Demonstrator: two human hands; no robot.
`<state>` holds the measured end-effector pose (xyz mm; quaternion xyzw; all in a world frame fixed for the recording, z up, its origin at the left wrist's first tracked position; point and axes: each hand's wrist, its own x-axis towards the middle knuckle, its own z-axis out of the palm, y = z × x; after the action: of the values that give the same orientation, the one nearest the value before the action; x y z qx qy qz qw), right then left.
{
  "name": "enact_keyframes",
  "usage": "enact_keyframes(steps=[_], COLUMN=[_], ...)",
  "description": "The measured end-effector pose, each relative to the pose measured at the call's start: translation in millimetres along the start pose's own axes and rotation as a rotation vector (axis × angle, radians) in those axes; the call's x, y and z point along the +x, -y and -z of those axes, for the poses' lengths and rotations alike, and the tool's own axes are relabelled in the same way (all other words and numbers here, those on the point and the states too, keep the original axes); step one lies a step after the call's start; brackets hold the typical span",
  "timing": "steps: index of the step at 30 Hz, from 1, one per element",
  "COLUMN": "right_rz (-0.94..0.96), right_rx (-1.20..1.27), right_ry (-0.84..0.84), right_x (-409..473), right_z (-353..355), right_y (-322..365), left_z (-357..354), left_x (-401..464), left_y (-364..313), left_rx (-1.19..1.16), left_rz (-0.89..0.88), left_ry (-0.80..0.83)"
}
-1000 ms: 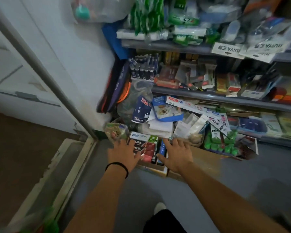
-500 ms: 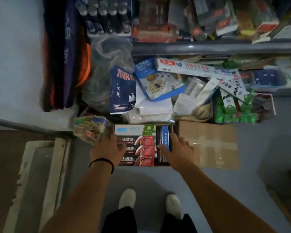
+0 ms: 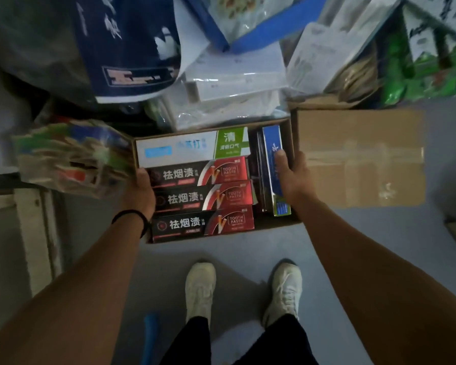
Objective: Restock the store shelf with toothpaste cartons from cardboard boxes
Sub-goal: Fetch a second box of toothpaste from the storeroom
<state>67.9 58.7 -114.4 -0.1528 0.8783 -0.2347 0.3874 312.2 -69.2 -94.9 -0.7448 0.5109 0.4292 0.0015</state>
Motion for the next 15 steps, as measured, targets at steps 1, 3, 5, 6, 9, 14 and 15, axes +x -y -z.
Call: enact_keyframes(steps=[1,3,5,6,9,14,15], right_rz=[0.002,-0.001,-0.03,-0.052,-0.123,-0.16,-0.146], right_rx=[0.069,0.193,0.321,0.403,0.559,0.675,0.677], right_ry=[-0.016,-0.03,0.063,0.155,0.39,0.48,0.479], right_x=[8.4,27.1,37.3,40.8,38.1,44.0,44.3], right_z=[-2.8,-3.5,0.3,1.6,3.0,2.2,1.6], right_y=[-4.3,-12.6,-20.4,-25.0,-35.1,-40.3,-38.8], left_z=[-6.5,-19.0,-26.9,-28.6,-27.7,-22.8,-23.3], left_x=[8.5,17.5,21.1,21.4,31.1,46.4,44.4], left_y=[6.9,15.0,21.8,25.9,44.3,59.6,54.5], left_rx=[-0.083,-0.224,-0.308,-0.325,-0.401,-0.533,-0.563], left_rz=[0.022,0.027,0.008,-0.001,0.006,0.105,0.102], left_ry=[0.014,0.03,0.064,0.081,0.181,0.442,0.44])
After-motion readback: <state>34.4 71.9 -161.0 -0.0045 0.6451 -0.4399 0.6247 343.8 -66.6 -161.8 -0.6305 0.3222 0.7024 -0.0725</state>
